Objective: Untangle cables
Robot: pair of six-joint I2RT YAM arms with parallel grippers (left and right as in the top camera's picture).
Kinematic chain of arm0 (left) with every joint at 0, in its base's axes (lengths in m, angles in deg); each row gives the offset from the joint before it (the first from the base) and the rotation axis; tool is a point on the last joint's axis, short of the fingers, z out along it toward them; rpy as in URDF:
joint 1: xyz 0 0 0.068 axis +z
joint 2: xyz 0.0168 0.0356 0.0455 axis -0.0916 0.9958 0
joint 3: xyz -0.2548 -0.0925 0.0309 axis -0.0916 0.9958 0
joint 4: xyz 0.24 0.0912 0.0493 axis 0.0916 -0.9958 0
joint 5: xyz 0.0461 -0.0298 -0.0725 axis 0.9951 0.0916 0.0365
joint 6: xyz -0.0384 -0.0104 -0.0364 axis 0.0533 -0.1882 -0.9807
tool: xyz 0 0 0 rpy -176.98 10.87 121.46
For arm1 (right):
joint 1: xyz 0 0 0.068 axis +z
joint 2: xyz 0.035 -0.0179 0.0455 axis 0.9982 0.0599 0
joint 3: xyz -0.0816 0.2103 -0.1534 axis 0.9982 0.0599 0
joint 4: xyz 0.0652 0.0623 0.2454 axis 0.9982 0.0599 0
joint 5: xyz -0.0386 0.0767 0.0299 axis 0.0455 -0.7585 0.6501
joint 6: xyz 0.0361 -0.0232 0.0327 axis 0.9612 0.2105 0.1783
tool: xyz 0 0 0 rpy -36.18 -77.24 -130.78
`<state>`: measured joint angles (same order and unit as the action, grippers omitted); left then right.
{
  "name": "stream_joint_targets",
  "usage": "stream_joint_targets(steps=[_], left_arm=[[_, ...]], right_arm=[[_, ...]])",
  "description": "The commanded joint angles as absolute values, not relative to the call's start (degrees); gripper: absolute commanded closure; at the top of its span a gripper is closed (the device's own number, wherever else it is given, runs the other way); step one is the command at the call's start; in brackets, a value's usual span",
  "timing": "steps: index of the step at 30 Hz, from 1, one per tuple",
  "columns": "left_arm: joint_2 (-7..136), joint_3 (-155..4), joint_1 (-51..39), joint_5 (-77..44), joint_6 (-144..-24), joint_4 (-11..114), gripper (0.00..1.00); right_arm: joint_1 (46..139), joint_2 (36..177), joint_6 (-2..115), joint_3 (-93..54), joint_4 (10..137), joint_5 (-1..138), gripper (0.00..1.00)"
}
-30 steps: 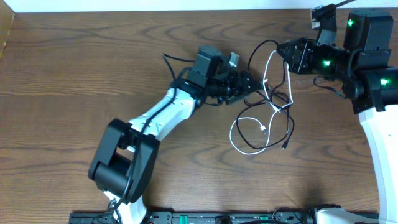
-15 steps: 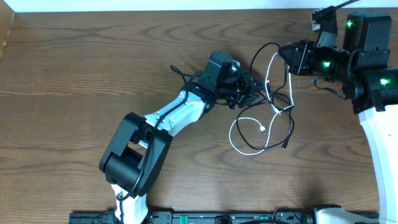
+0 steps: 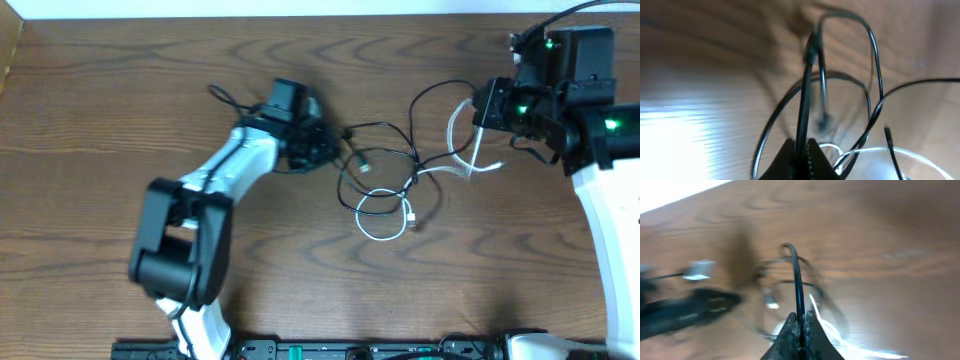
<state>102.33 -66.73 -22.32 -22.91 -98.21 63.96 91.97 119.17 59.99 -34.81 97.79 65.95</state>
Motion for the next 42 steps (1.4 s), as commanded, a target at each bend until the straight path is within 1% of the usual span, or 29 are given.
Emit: stream_joint_targets(steps=[1,3,5,7,10,12,13,15,17,18,20,22,23,24,25,27,28,33,38,40,42], left_arm=[[90.92,-67.28,-19.1,-13.88,-87.19,61.69,0.93],[84.96,-67.28,-16.57,-8.57,-86.6,61.42,0.93],[80.65,-67.28,-14.08,-6.48,-86.6,61.45,0.93],[76.32,-67.28,-10.62,-6.23,-86.58,60.96,0.93],[73.9,-67.28,-8.53,-6.21,-85.42,60.05,0.93],[73.04,-67.28,-7.28,-4.64,-82.43,60.11,0.93],[72.69,-67.28,-6.25,-1.8,-82.34,60.0,0.93],[72.61,-67.28,-4.44,-0.97,-82.34,60.0,0.93],[72.63,-67.28,-3.39,-3.37,-82.32,59.94,0.92],[72.63,-67.26,-3.3,-4.77,-82.32,59.89,0.93],[72.65,-67.26,-3.76,-5.62,-82.32,59.85,0.93],[72.93,-67.26,-4.92,-5.6,-82.32,59.35,0.93],[73.07,-67.26,-5.18,-5.6,-82.32,59.17,0.92],[73.48,-67.26,-5.68,-5.6,-82.32,58.6,0.92],[73.87,-67.26,-6.03,-5.6,-82.32,58.17,0.87],[75.27,-67.26,-6.71,-5.6,-82.32,56.18,0.68],[75.71,-67.26,-6.73,-5.6,-82.32,55.54,0.65],[78.57,-67.26,-6.73,-5.6,-80.35,52.59,0.54],[79.64,-67.26,-6.56,-5.56,-74.32,52.24,0.47],[79.58,-67.28,-6.23,-5.49,-73.07,52.46,0.45],[79.58,-67.26,-6.14,-5.36,-73.07,52.42,0.43]], right_arm=[[91.89,123.74,61.19,-35.03,100.19,79.9,0.99],[90.77,126.93,62.2,-35.03,101.92,82.54,0.99],[89.24,129.33,62.2,-35.03,102.53,82.06,0.99],[87.38,131.65,61.98,-35.03,103.17,81.16,0.99],[85.9,132.81,60.6,-35.03,103.41,79.74,0.99],[84.21,133.05,60.1,-35.03,103.78,79.98,0.9],[82.71,133.07,60.04,-35.03,103.71,80.05,0.87],[79.71,133.07,59.73,-35.03,103.01,79.35,0.87],[77.16,133.07,56.82,-35.03,102.38,74.76,0.87],[76.15,133.07,54.24,-35.03,101.99,70.61,0.85],[75.34,133.07,48.08,-35.05,101.53,62.1,0.75],[76.15,133.07,42.62,-35.03,101.48,55.28,0.59],[76.72,133.07,41.76,-35.03,101.46,54.37,0.56],[77.77,133.07,41.09,-35.03,101.37,53.71,0.51],[78.9,133.07,40.93,-35.03,101.13,53.56,0.48],[82.49,133.18,40.58,-35.03,99.93,52.75,0.41],[83.87,133.27,39.69,-35.03,99.34,52.07,0.4],[90.47,135.58,36.89,-35.03,95.97,50.5,0.32],[96.3,142.03,34.42,-35.03,91.65,46.19,0.3],[99.54,146.47,29.7,-35.03,89.05,40.6,0.28],[101.74,149.64,27.07,-35.05,87.8,37.97,0.28]])
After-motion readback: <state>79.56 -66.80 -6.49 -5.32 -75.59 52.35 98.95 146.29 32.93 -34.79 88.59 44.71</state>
